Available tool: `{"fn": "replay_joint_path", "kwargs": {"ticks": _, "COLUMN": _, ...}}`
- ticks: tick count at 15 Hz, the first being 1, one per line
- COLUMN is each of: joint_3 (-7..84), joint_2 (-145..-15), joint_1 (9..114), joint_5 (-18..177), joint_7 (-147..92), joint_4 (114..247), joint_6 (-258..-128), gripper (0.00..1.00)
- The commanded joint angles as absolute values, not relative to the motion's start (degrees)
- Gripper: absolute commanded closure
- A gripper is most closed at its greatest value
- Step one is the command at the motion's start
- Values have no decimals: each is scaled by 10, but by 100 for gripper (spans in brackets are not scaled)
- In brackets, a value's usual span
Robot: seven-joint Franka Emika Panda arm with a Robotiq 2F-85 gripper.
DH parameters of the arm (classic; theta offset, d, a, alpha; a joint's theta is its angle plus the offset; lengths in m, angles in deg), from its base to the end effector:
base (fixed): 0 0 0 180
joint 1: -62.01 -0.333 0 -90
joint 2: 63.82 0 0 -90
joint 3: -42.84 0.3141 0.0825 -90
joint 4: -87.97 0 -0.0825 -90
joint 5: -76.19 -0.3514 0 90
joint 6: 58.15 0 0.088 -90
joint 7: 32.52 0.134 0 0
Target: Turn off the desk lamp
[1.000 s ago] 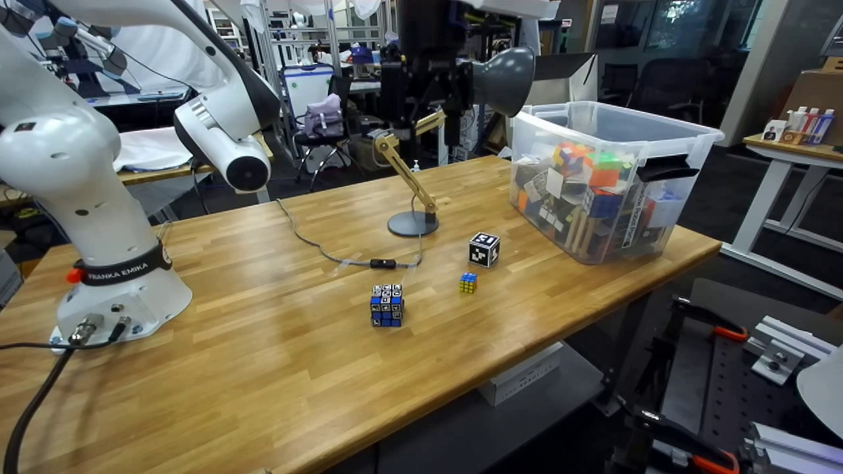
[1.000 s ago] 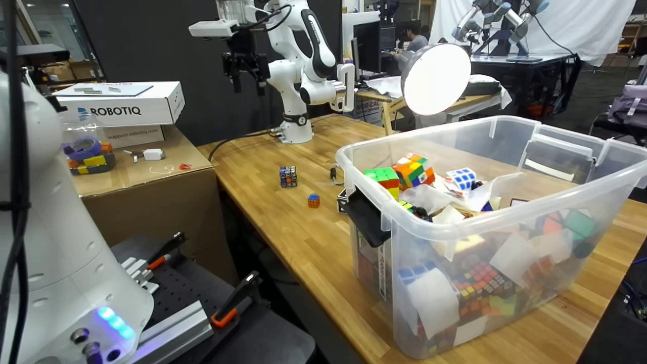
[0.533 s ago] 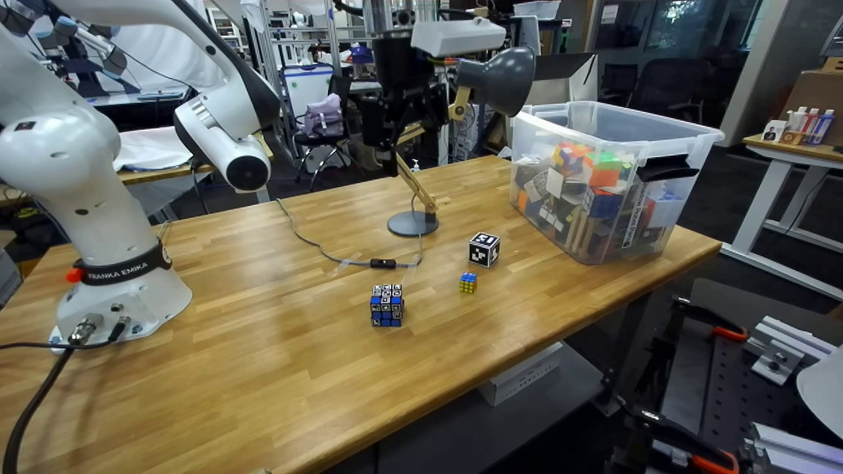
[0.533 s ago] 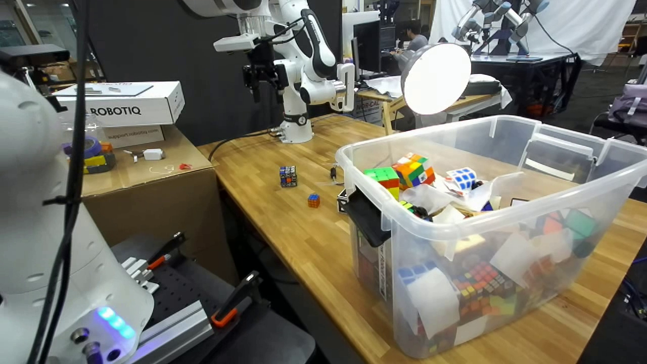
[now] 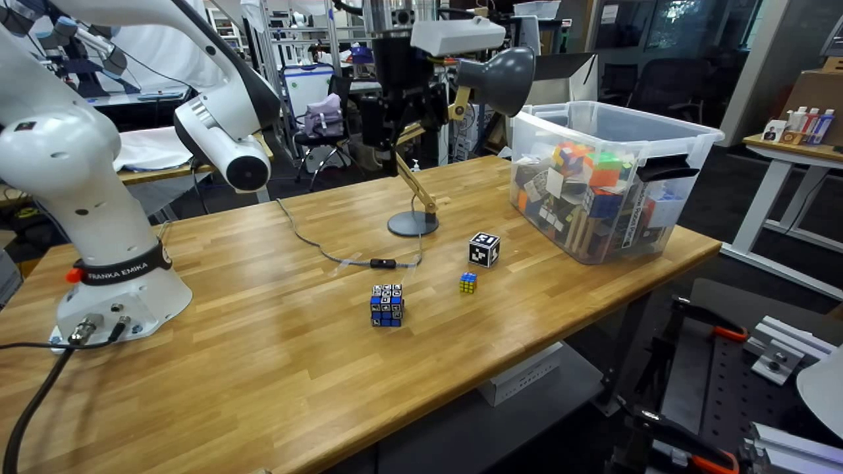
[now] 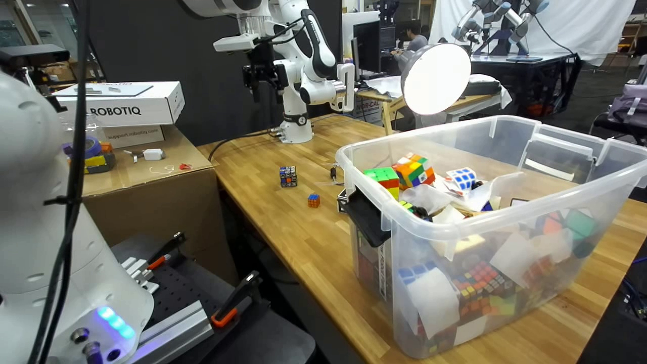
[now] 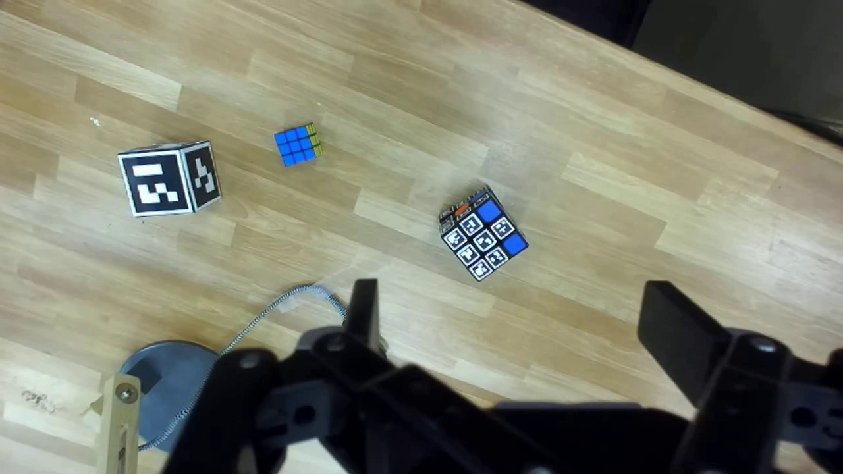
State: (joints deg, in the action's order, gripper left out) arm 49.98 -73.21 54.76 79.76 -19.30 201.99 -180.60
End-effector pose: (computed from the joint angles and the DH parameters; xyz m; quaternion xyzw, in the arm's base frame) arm 0.5411 0.1329 0.3701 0.9995 0.0264 -0.0036 0.0174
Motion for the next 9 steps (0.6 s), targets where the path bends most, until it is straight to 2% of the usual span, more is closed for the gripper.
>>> {"fn": "replay_joint_path", "kwargs": {"ticks": 1, "joint_3": 490, "joint_2": -745, "joint_1": 543, "joint_5": 815, "joint_7": -186, "joint_4": 2011, "joint_6": -1805, "gripper": 0}}
{"fn": "replay_joint_path", "kwargs": {"ticks": 9, "joint_3": 463, "joint_2": -863, "joint_1": 544, "joint_5": 821, "joint_7": -197, "joint_4": 1918, "joint_6": -1814, "gripper": 0}}
